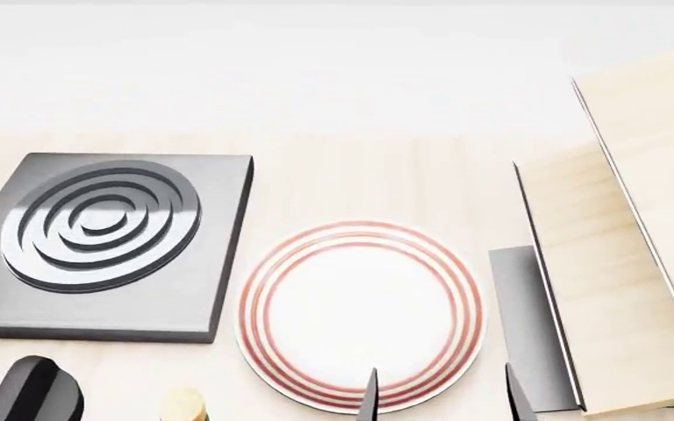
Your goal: Pick up the akita bowl and put it on the plate.
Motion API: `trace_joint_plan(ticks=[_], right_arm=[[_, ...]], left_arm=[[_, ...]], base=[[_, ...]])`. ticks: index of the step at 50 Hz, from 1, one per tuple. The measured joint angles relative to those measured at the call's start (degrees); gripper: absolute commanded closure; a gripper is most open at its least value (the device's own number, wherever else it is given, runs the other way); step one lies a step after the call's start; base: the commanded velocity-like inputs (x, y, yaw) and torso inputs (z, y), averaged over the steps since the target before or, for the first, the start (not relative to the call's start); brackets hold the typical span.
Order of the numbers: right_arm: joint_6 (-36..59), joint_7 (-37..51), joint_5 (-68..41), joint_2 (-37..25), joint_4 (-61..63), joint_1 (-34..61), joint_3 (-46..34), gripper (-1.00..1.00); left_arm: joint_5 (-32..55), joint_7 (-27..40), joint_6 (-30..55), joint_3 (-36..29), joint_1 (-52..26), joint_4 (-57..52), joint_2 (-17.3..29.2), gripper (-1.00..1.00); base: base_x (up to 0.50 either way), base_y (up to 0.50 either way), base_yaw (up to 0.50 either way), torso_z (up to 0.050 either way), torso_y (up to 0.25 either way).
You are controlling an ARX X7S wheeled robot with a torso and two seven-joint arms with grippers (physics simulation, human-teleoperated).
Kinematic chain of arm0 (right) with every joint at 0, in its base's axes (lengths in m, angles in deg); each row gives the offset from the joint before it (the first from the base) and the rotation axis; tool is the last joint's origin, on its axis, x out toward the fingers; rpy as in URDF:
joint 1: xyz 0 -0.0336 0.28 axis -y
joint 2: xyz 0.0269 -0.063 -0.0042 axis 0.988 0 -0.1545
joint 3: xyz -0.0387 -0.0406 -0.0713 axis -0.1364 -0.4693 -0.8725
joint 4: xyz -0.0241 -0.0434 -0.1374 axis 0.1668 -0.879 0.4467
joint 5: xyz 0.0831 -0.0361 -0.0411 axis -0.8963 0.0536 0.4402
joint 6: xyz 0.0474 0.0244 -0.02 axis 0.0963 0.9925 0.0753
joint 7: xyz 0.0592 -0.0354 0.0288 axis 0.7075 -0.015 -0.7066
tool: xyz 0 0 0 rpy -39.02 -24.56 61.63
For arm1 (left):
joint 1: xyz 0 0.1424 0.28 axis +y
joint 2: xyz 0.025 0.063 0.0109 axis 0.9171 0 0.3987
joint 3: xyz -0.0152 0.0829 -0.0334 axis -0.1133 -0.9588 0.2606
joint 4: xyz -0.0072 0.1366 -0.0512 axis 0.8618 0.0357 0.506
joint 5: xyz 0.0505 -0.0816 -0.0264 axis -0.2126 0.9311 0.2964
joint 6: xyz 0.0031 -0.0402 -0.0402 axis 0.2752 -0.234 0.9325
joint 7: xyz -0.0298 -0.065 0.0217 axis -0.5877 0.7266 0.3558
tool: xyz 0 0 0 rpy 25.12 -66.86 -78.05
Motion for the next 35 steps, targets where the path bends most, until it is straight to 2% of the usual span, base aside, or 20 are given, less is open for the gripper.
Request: trace_joint_plan(ticks=[35], right_arm=[[0.7, 0.3, -0.3, -0.1, -1.7, 1.5, -1.1, -1.00]], left_arm=[[3.1, 3.4, 10.4, 11.4, 1.6, -9.8, 4.1, -1.00]], base=[[0.00, 0.00, 0.00, 0.000, 0.000]])
